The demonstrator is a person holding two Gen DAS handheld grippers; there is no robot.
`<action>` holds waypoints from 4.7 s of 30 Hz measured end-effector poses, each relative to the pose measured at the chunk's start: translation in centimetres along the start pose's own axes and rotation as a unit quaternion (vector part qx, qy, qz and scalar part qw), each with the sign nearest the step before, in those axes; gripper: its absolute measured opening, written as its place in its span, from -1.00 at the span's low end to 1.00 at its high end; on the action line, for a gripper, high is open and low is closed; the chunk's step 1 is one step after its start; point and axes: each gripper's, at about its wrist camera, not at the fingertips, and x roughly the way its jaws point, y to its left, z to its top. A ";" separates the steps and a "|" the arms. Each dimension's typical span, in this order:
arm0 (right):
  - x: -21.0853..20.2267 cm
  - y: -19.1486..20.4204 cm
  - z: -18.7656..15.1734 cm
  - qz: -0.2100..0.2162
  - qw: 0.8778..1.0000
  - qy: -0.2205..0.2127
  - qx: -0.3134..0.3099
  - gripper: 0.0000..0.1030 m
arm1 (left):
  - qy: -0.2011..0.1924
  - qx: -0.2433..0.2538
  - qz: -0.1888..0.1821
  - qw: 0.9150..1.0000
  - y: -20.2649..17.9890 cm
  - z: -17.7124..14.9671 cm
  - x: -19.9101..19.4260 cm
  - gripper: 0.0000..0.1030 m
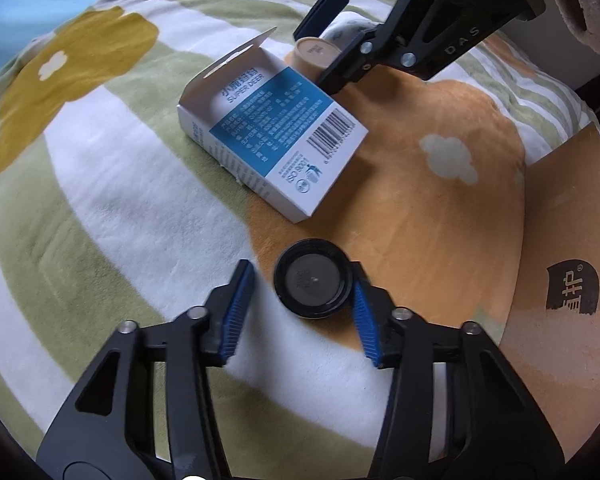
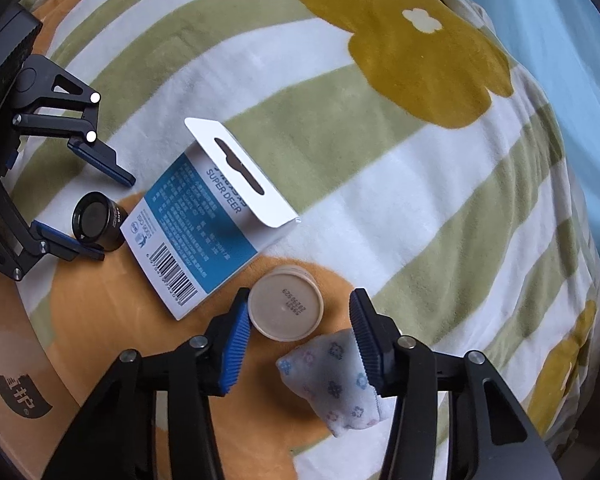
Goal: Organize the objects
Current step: 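Grasp the black jar with left tool while right tool grasps beige lid, then carry jar and lid over the cardboard box and release them inside, then move both tools back toward the SUPER DEER box and sock bundle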
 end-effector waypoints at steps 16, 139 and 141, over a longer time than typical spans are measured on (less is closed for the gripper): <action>-2.3 0.8 -0.2 0.005 1.000 -0.012 0.017 -0.40 | -0.010 -0.003 -0.003 1.000 -0.4 0.4 -1.8 -0.37; -17.6 10.4 -17.2 0.008 0.880 -0.133 0.456 0.94 | -0.094 -0.345 0.155 0.921 -10.6 -2.6 -20.2 1.00; -18.0 9.1 -16.2 -0.008 0.886 -0.132 0.444 0.94 | -0.093 -0.336 0.156 0.924 -9.4 -1.2 -20.2 1.00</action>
